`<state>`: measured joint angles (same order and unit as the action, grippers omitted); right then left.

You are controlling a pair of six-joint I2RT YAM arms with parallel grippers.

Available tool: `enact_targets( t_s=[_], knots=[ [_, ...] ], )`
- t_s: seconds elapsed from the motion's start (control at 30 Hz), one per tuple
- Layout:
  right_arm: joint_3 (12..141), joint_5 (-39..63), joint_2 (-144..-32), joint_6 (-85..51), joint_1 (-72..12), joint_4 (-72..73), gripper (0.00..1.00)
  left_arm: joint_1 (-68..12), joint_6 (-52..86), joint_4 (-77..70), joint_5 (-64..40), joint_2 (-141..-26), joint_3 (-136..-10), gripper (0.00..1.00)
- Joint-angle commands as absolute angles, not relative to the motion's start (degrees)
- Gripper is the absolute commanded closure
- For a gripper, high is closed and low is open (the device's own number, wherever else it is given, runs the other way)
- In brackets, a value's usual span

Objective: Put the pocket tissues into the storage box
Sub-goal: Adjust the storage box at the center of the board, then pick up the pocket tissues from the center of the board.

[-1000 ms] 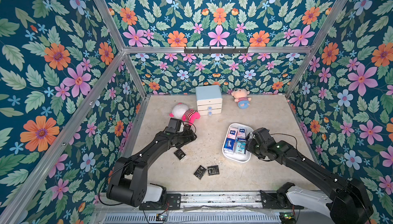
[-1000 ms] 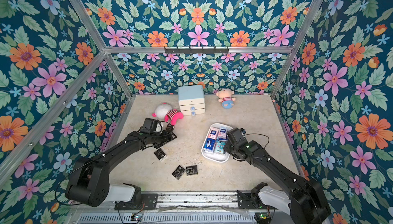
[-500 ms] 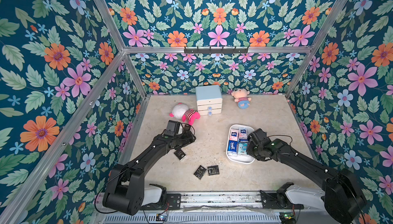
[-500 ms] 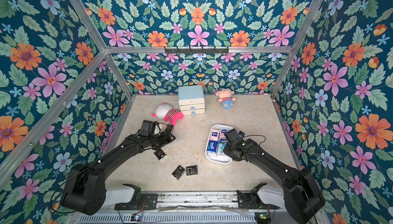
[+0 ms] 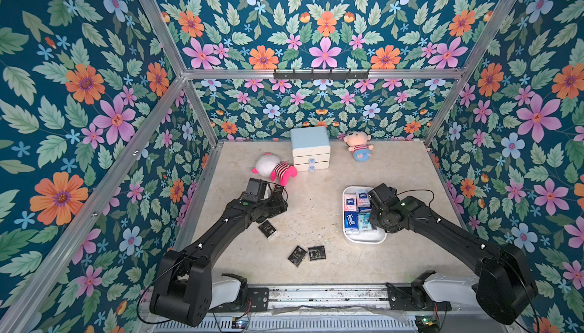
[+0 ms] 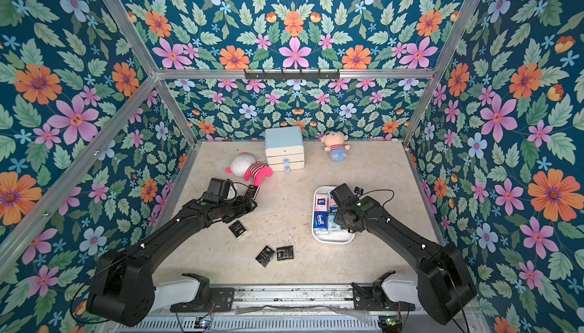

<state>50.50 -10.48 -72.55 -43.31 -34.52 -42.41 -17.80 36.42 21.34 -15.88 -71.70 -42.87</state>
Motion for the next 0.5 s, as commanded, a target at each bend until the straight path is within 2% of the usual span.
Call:
enact_targets(
  t_s=[0.0, 0.17, 0.37, 0.47],
  knots=[
    [53.14, -10.71, -71.05, -42.7, -36.41, -42.94, 0.51, -17.14, 39.16, 23.02, -10.36, -69.55, -42.05, 0.14],
    [57.79, -9.55, -73.22, -43.25, -44.54, -41.6, 0.39, -14.94, 41.43, 23.26, -9.73, -66.86, -40.18, 0.12],
    [64.41, -10.89, -83.69, -40.84, -59.59, -40.94, 0.38, -9.84, 42.07, 22.9, -14.95, -66.54, -37.39, 0.11],
    [67.26, -10.28, -89.88, -39.28, -65.68, -39.68, 0.42, -6.31, 42.19, 21.71, -18.63, -66.16, -35.13, 0.12]
  ],
)
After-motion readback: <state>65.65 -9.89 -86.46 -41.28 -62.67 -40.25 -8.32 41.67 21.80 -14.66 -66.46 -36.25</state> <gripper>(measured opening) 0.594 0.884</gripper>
